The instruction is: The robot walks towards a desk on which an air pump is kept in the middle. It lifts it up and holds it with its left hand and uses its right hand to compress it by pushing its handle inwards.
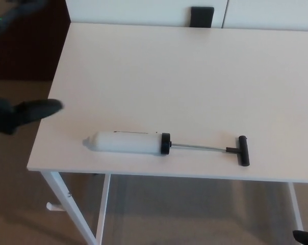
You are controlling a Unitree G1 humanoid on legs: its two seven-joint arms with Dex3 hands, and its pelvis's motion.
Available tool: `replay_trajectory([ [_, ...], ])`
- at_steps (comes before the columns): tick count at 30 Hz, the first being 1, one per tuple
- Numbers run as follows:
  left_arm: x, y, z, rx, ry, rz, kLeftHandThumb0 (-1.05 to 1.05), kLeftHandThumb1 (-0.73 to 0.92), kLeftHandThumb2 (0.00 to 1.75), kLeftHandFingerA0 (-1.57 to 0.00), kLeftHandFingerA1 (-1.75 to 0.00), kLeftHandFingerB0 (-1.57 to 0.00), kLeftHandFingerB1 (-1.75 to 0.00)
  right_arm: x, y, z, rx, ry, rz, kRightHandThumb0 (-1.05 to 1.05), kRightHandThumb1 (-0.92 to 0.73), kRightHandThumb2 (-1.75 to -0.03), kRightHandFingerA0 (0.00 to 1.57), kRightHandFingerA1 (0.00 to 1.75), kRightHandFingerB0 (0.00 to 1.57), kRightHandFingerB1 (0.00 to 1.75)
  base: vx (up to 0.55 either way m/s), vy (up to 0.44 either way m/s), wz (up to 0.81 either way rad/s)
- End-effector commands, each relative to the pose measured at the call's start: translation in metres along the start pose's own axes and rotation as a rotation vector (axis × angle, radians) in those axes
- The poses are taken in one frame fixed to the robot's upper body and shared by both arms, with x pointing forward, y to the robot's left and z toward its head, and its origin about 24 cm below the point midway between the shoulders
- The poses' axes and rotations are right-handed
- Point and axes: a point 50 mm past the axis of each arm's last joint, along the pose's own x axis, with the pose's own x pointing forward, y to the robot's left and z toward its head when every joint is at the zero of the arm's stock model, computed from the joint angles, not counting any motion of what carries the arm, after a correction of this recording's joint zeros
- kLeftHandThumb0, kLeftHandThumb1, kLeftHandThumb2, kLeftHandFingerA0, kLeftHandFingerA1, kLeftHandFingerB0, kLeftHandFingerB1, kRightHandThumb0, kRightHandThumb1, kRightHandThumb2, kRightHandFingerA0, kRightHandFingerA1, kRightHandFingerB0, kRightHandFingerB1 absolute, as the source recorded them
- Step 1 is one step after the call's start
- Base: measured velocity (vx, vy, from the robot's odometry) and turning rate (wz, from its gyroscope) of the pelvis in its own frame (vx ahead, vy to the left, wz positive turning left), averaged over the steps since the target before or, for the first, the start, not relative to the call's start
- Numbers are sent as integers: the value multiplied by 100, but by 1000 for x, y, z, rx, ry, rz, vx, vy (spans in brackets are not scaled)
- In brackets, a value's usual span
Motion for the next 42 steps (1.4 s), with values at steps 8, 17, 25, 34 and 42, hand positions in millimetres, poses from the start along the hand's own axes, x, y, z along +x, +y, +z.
replay_trajectory([
  [8,46,-55,-38,265,302,-315,-67,44,74,-20,-41,-13,-36,3,-12,6,-2,19,0,-66,-81,-64,21,35,14,29,0,0,0],
  [17,46,-82,-47,270,337,-369,-63,50,56,-21,-30,-16,-27,4,-10,8,-12,17,7,-65,-80,-63,23,35,16,29,0,0,0],
  [25,52,-108,-52,257,385,-429,-65,51,58,-10,-26,-13,-25,5,-11,11,-8,7,14,-65,-80,-63,22,35,15,29,0,0,0],
  [34,56,-134,-59,206,457,-510,-29,25,66,0,-22,0,-26,5,-11,14,-12,0,17,-67,-80,-63,21,35,15,29,0,0,0],
  [42,60,-147,-59,279,476,-539,-29,35,66,-1,-18,-2,-21,7,-12,17,-24,-4,20,-69,-80,-63,21,35,15,29,0,0,0],
])
